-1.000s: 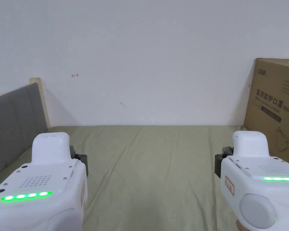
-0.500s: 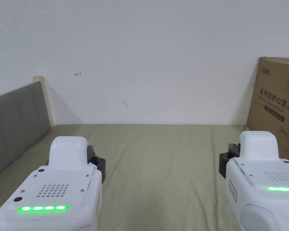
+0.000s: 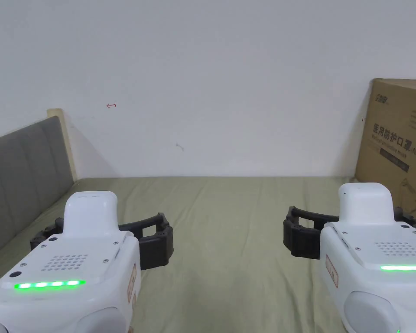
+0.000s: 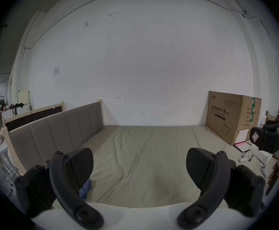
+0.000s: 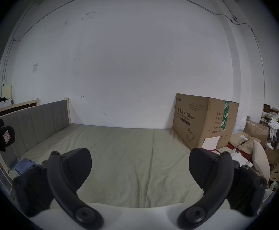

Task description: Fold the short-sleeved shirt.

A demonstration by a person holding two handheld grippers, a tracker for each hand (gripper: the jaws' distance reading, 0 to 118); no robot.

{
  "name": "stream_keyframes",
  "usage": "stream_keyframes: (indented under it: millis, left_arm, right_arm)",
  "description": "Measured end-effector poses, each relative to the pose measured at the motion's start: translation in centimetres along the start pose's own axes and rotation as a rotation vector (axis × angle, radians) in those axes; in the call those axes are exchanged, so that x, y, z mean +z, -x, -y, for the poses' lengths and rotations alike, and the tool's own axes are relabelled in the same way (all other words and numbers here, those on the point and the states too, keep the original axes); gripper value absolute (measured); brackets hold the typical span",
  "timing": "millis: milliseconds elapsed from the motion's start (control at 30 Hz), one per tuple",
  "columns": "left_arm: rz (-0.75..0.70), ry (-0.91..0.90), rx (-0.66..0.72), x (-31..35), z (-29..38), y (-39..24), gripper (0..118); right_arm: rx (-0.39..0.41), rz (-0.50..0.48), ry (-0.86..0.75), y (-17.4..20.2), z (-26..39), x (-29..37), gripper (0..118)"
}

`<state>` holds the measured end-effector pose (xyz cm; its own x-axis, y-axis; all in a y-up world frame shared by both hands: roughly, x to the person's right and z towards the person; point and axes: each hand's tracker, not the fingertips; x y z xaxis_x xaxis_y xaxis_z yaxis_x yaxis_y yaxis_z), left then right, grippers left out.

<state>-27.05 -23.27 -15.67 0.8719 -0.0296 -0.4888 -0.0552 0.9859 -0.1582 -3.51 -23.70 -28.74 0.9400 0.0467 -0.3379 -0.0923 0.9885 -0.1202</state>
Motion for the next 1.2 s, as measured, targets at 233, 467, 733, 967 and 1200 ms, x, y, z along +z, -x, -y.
stream_keyframes:
  millis: [233,467,733,967,1200]
  left_arm:
    - [-0.006,-0.048,-0.072,1.1,0.8,-1.1,114]
    - [-0.011,-0.03,-0.083,1.2,0.5,-1.6,114]
    - [0.042,-0.018,-0.096,1.3,0.7,-2.0,115]
    - [0.036,-0.029,-0.097,1.1,1.0,-2.1,115]
    - [0.05,0.0,-0.03,1.0,0.4,-1.5,115]
  right_arm:
    - [0.01,-0.014,0.009,0.0,0.2,0.2,116]
    - [0.008,-0.02,0.022,-0.1,0.4,0.1,116]
    - [0.007,-0.023,0.037,-0.2,0.7,0.1,116]
    - [0.016,-0.017,0.043,-0.3,0.9,0.0,116]
    - [0.014,-0.011,0.047,-0.4,1.0,0.0,116]
